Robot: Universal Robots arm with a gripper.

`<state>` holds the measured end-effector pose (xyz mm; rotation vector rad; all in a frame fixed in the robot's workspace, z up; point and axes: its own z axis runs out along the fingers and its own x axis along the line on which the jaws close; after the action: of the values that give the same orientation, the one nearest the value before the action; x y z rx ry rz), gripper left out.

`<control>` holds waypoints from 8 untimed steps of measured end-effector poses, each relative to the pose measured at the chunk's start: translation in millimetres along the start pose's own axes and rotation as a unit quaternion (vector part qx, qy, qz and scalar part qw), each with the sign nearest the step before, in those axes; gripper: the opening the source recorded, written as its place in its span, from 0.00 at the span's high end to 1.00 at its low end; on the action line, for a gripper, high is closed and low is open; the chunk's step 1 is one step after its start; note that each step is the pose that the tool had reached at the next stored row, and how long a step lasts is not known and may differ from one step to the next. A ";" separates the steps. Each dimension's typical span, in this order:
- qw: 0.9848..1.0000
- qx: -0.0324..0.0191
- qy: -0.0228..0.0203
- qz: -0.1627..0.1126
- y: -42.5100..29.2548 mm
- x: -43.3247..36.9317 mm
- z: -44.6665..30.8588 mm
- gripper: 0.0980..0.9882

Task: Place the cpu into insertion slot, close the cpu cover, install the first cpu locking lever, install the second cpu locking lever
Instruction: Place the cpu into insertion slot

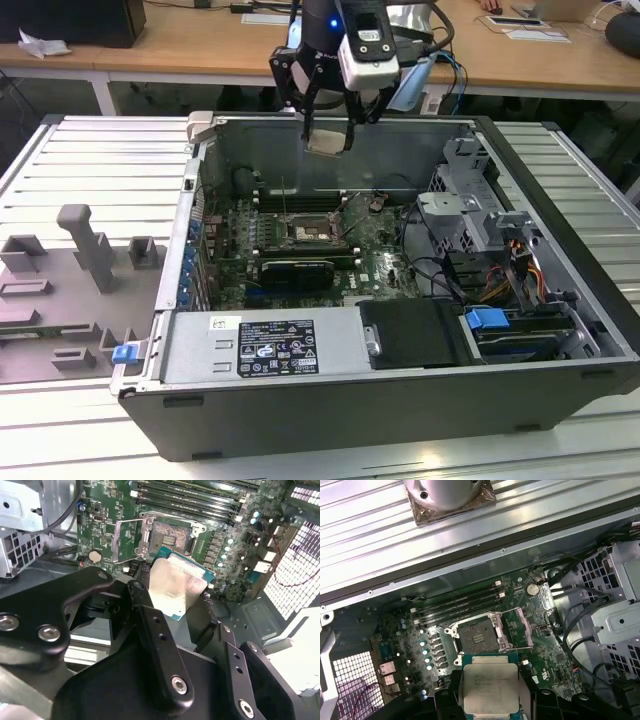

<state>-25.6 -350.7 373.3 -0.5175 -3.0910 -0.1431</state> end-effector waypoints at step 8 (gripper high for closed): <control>0.999 -0.001 -0.005 0.051 -0.4 0.5 1.9 0.51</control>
<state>-26.1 -350.7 371.4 -0.6759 -3.0650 -0.1433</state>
